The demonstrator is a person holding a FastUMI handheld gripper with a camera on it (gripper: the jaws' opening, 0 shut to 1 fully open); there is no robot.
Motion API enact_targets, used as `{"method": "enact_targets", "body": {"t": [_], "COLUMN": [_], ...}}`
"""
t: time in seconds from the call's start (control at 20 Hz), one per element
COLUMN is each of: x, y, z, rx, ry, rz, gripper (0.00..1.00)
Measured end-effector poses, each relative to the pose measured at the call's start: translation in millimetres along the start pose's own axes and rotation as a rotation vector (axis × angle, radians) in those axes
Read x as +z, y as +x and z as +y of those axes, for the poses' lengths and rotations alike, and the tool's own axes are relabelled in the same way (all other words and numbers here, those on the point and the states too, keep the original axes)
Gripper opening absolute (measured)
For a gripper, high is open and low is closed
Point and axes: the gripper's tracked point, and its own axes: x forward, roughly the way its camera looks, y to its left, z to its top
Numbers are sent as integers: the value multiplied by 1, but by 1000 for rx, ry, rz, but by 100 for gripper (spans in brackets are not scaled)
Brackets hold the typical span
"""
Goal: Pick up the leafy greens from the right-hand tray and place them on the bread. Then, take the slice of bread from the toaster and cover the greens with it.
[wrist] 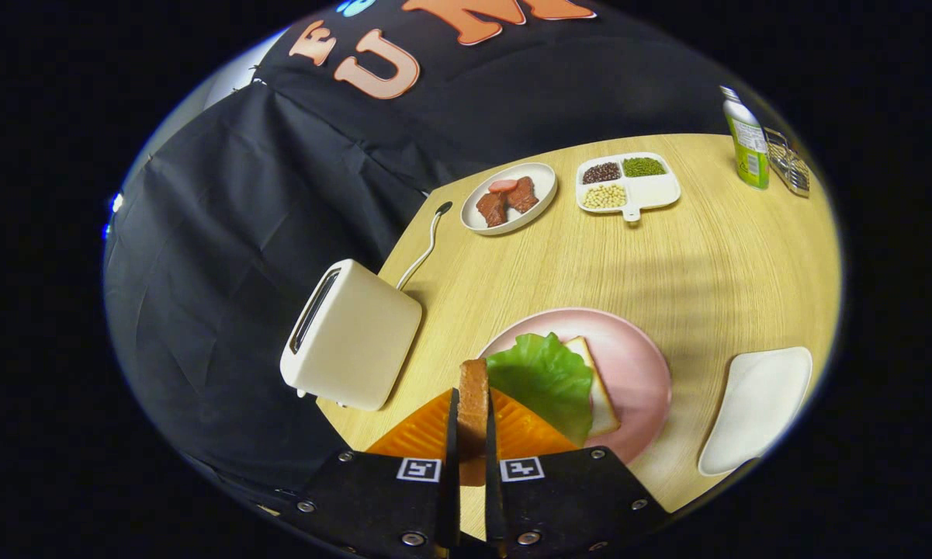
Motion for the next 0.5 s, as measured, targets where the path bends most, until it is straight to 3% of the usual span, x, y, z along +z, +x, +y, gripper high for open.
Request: {"method": "enact_targets", "body": {"t": [0.5], "x": [7], "y": [-1], "z": [-52], "rx": [-55], "ry": [41], "rz": [-55], "gripper": [13]}}
